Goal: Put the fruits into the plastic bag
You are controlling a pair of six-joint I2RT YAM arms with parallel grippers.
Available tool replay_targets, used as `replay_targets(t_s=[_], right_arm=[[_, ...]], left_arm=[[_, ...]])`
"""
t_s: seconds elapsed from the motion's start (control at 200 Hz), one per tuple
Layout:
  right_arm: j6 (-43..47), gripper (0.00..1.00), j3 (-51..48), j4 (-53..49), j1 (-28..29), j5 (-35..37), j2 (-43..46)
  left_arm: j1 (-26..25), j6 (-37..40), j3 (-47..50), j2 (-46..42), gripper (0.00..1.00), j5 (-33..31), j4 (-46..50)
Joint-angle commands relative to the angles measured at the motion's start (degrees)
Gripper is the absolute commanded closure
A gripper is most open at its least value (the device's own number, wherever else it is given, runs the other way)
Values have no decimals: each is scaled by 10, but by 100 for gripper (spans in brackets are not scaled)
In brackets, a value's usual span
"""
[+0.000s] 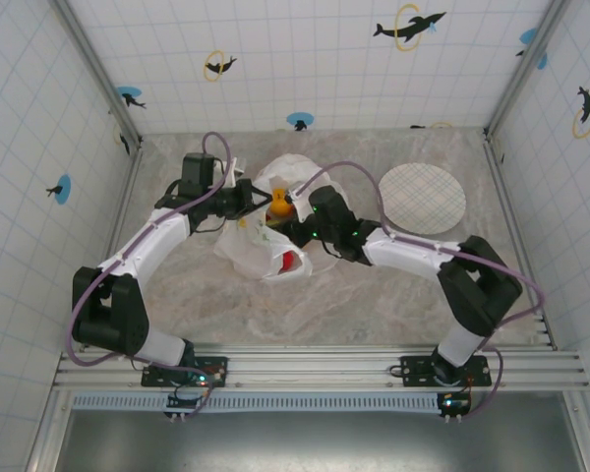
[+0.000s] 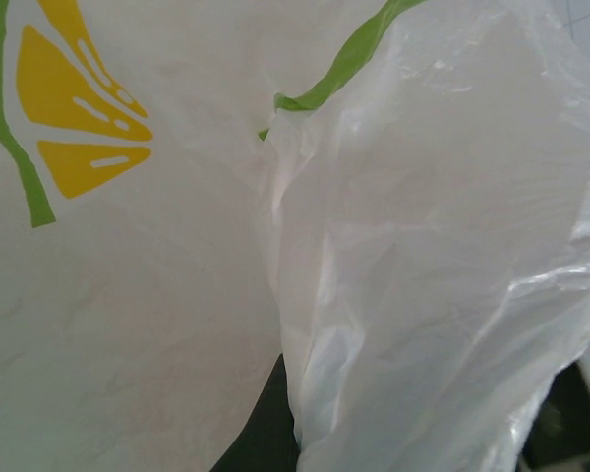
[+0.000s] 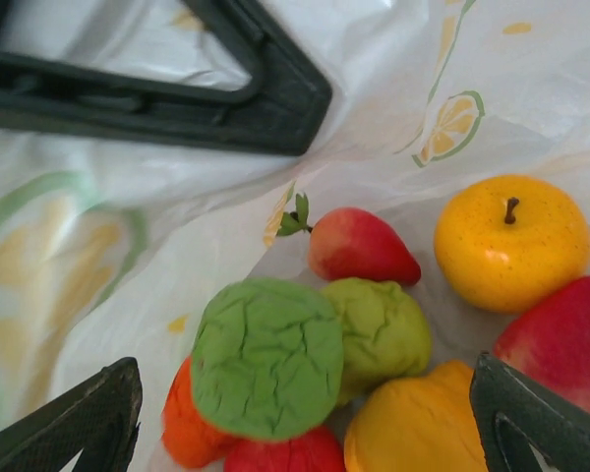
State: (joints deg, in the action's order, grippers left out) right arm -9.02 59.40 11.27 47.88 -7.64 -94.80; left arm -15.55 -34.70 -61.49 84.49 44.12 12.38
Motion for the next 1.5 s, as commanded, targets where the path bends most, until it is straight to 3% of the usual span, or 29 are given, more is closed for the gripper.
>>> replay_targets(t_s=[0.0, 0.2, 0.49, 0.776, 0.916, 1.226, 1.376, 1.496], right_arm=[[37, 12, -26, -62, -5, -9, 57], [59, 12, -48, -127, -11, -10, 132], [60, 12, -56, -145, -34, -58, 223], [4, 14, -103, -177, -124, -29, 309], [-67, 15, -162, -167, -167, -30, 331], [-159, 17, -260, -33, -148, -55, 283], [-193, 25, -261, 16, -131, -48, 223], [-228, 47, -248, 41, -125, -41, 176]], left_arm=[[8, 1, 4, -12, 100, -4, -7], [9, -2, 4, -10, 100, -4, -10], [12, -5, 4, -5, 100, -9, -12], [18, -4, 4, -10, 100, -16, -7], [18, -8, 6, -8, 100, -17, -13], [18, -15, 6, -3, 100, -15, -18], [18, -15, 8, -9, 100, -18, -17], [18, -15, 8, -10, 100, -17, -17]])
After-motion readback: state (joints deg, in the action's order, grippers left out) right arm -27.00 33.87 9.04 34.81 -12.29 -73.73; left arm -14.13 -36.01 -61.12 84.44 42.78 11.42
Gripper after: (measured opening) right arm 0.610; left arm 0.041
